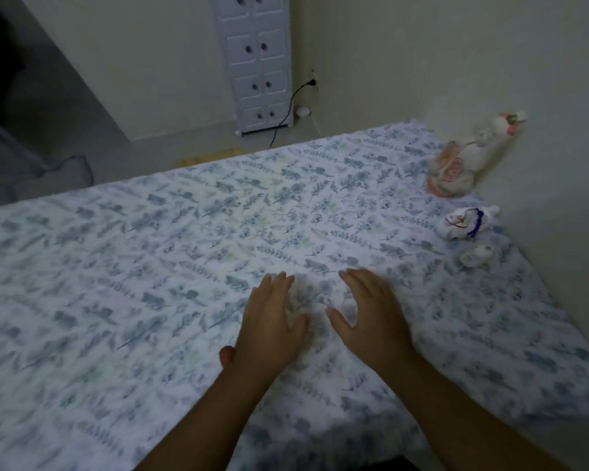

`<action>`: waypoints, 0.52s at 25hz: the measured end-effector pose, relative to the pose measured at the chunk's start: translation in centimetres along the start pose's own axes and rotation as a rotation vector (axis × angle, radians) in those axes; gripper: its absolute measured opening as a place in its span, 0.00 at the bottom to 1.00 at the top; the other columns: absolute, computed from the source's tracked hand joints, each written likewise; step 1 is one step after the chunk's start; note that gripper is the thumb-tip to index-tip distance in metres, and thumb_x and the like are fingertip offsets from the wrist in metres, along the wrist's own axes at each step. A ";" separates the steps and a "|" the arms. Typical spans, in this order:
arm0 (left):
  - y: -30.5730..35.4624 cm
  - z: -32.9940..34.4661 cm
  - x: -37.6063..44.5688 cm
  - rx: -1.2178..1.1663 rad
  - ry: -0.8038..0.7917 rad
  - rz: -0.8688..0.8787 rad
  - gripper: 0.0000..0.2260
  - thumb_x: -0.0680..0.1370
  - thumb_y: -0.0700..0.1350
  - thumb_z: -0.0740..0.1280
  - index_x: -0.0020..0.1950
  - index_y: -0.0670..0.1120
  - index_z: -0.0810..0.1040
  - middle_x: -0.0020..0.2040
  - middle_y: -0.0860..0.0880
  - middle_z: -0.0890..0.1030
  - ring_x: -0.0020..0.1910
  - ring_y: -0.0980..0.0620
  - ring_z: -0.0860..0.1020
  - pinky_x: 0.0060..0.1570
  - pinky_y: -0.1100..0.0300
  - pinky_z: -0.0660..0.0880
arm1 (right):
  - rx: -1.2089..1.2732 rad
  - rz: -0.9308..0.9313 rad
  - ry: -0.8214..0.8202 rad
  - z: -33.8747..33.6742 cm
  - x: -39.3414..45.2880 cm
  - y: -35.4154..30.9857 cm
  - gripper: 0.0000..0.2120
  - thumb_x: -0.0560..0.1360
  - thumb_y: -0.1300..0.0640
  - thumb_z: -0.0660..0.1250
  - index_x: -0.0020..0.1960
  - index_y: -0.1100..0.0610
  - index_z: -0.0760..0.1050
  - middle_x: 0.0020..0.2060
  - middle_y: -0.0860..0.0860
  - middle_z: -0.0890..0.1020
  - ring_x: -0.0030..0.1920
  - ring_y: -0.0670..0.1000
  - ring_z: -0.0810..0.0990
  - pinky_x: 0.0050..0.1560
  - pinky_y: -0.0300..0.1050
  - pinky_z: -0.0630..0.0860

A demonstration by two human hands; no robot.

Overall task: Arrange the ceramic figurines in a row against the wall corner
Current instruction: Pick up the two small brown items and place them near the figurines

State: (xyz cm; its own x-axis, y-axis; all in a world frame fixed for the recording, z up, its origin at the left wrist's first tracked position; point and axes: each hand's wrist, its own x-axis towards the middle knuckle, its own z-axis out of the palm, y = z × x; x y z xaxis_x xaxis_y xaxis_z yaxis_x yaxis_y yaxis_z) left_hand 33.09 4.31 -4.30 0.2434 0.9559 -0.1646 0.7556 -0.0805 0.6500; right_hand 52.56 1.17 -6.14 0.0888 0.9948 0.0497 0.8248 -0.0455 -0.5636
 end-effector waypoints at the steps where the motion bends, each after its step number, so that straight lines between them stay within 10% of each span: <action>1: -1.4 -1.2 -1.5 0.000 0.013 -0.015 0.32 0.78 0.52 0.69 0.80 0.49 0.61 0.81 0.50 0.61 0.81 0.49 0.52 0.79 0.46 0.54 | -0.001 -0.045 -0.057 1.3 -0.8 -1.7 0.31 0.74 0.42 0.66 0.74 0.53 0.69 0.72 0.50 0.73 0.75 0.53 0.67 0.75 0.54 0.65; 5: -6.0 -4.0 -6.3 -0.046 0.005 -0.091 0.33 0.74 0.59 0.66 0.76 0.48 0.67 0.75 0.51 0.69 0.78 0.47 0.61 0.76 0.47 0.61 | -0.014 -0.157 -0.274 5.2 -3.6 -6.4 0.35 0.69 0.43 0.64 0.75 0.51 0.67 0.72 0.48 0.71 0.74 0.52 0.66 0.75 0.52 0.64; 8: -8.8 -3.8 -7.6 -0.057 -0.084 -0.111 0.19 0.70 0.54 0.70 0.60 0.51 0.76 0.53 0.52 0.79 0.54 0.51 0.77 0.52 0.53 0.76 | 0.045 -0.099 -0.379 7.3 -4.5 -8.2 0.35 0.70 0.47 0.70 0.75 0.48 0.64 0.66 0.44 0.74 0.69 0.47 0.70 0.70 0.47 0.69; 13: -9.1 -4.1 -6.9 -0.124 -0.021 -0.144 0.10 0.78 0.41 0.64 0.57 0.47 0.79 0.49 0.50 0.83 0.46 0.51 0.79 0.44 0.57 0.76 | 0.175 0.106 -0.233 9.0 -3.7 -9.8 0.14 0.75 0.62 0.70 0.57 0.48 0.74 0.47 0.47 0.81 0.48 0.48 0.80 0.48 0.42 0.78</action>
State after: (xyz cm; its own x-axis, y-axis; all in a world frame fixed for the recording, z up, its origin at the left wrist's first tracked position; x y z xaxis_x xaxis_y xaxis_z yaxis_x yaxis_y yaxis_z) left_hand 22.03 -0.37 -6.00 0.1518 0.9489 -0.2768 0.7032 0.0931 0.7048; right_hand 39.11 -1.20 -8.26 0.0225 0.9804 -0.1957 0.7074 -0.1539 -0.6898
